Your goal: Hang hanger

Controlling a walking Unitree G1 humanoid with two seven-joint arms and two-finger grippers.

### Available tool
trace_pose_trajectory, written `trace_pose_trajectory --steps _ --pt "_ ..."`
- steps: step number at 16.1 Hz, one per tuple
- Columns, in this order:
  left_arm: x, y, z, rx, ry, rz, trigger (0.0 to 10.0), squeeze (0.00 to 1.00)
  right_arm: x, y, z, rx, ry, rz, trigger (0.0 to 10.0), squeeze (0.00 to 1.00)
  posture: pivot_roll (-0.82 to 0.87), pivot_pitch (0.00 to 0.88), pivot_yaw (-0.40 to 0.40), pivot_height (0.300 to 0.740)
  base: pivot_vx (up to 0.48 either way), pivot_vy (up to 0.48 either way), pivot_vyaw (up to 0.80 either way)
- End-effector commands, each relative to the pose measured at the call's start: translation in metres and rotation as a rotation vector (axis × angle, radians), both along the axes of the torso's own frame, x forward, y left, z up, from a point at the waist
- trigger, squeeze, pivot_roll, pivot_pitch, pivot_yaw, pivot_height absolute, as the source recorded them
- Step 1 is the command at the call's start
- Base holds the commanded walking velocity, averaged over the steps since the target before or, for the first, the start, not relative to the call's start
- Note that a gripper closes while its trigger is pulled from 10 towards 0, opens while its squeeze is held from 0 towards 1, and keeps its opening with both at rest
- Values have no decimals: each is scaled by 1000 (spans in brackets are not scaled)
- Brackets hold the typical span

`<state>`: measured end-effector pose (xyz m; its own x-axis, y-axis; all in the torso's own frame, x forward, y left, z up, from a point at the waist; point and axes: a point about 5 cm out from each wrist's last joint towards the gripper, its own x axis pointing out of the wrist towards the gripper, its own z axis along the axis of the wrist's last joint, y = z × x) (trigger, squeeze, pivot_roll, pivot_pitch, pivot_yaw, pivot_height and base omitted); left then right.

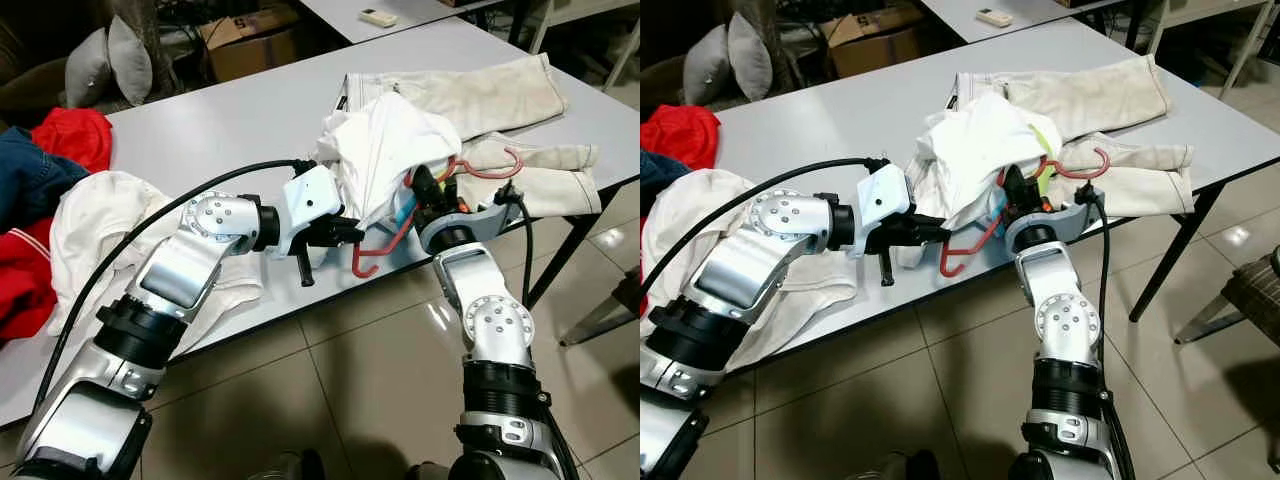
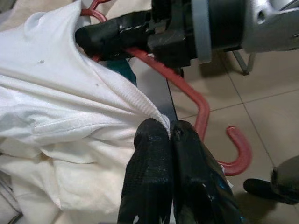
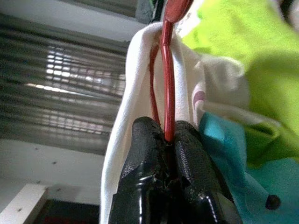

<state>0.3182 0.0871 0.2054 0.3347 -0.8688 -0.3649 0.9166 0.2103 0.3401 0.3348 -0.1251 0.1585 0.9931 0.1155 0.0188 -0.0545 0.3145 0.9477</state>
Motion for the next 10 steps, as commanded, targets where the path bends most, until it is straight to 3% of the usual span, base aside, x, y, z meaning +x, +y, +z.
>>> trace_pose_trajectory --steps 1,6,10 --pt "-10 -1 -5 20 59 -75 0 0 8 6 15 34 -30 -50 10000 0 -93 118 147 740 0 0 0" --pt "-16 11 -11 65 139 -72 0 0 15 -4 18 124 -8 -139 10000 0 -85 119 146 740 0 0 0" --pt "-9 -4 -11 -73 121 21 0 0 16 6 41 190 -83 -108 10000 0 -83 106 140 740 0 0 0"
